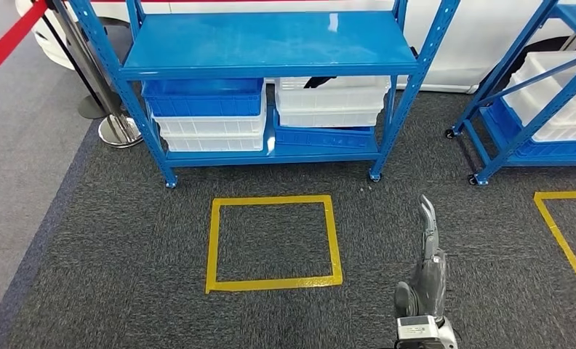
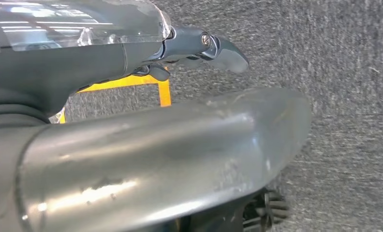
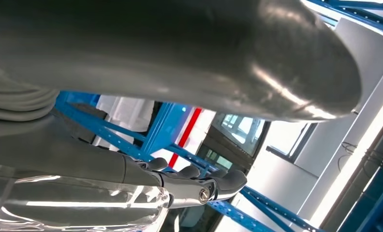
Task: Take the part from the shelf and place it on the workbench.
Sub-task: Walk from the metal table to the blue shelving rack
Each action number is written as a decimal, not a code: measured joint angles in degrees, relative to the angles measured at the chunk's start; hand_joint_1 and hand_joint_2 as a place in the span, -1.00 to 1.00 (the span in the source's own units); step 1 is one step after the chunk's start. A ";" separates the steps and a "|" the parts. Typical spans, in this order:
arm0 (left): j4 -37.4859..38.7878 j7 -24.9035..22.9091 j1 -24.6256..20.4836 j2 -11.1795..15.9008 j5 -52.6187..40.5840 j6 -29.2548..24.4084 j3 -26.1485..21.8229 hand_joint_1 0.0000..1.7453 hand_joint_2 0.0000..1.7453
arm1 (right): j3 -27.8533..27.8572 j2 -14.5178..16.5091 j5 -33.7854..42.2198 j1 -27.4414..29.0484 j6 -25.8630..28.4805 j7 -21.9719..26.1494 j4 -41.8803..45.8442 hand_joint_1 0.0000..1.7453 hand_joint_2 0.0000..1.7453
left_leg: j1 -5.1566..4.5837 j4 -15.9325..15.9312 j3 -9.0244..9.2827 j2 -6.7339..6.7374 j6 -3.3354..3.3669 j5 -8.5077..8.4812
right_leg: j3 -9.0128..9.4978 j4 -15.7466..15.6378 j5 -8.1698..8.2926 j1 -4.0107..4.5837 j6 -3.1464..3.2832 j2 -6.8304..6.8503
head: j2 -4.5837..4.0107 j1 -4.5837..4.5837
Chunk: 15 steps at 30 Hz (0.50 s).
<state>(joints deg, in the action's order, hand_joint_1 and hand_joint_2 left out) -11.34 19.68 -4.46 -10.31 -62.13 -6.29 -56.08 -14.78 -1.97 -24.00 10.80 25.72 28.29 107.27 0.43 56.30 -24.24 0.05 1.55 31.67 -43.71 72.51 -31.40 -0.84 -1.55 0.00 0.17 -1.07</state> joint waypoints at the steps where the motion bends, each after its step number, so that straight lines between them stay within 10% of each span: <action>1: 0.00 -0.02 0.08 -0.05 -0.16 -0.07 -0.01 -1.00 -1.00 | 0.13 0.00 0.00 0.04 -0.14 -0.02 0.00 -1.00 -1.00 | 0.08 -0.06 1.06 -0.06 -0.18 0.94 | 0.28 -3.24 2.36 0.02 0.09 0.06 | -0.01 -0.04; 3: 0.01 -0.06 0.13 -0.24 -0.41 -0.12 -0.01 -1.00 -1.00 | 0.35 0.00 0.01 0.15 -0.33 -0.08 -0.09 -1.00 -1.00 | 0.04 -0.23 2.92 -0.13 -0.73 2.83 | 0.94 -9.74 9.05 0.26 0.62 0.28 | -0.01 -0.20; 5: 0.01 -0.14 0.00 -0.36 -0.57 -0.16 -0.01 -1.00 -1.00 | 0.47 0.00 -0.06 0.30 -0.37 -0.10 -0.06 -1.00 -1.00 | -0.13 -1.15 4.43 -0.13 -1.57 3.68 | 1.44 -12.26 12.01 0.58 1.53 0.29 | 0.00 -0.32; 8: 0.00 -0.22 -0.38 -0.37 -0.81 -0.23 -0.01 -1.00 -1.00 | 0.56 -0.02 -0.67 0.30 -0.37 0.02 0.19 -1.00 -1.00 | -0.12 2.97 3.96 -0.14 -2.56 0.42 | 4.58 -13.45 9.70 0.40 3.02 -0.08 | -0.01 -0.17; 10: 0.00 -0.27 -0.51 -0.37 -0.89 -0.24 0.01 -1.00 -1.00 | 0.58 -0.01 -1.17 0.30 -0.39 0.03 0.22 -1.00 -1.00 | 0.01 11.18 -0.68 -0.18 -2.93 -0.96 | 7.53 -14.57 8.29 0.27 3.58 -0.08 | -0.01 0.14; 12: 0.01 -0.36 -0.47 -0.38 -0.98 -0.24 0.02 -1.00 -1.00 | 0.56 -0.01 -2.01 0.31 -0.51 -0.41 0.19 -1.00 -1.00 | 0.05 16.66 -6.01 -0.17 -3.23 3.25 | 10.33 -15.20 6.67 0.32 3.74 -0.19 | -0.01 0.44; 15: 0.01 -0.69 -0.12 -0.38 -1.22 -0.26 0.02 -1.00 -1.00 | 0.54 -0.02 -3.71 0.57 -1.57 -2.39 -0.21 -1.00 -1.00 | -0.05 15.31 -10.85 -0.18 -2.89 12.02 | 14.31 -15.33 3.89 0.48 3.76 -0.79 | 0.00 0.61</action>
<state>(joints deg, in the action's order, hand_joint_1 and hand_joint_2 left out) -11.33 18.99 -4.58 -10.69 -63.35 -6.55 -56.06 -14.24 -1.99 -27.71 11.37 24.15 25.90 107.06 0.38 71.61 -35.09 -0.13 -1.34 43.69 -29.40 57.18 -27.51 -0.36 2.21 -0.80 0.17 -0.46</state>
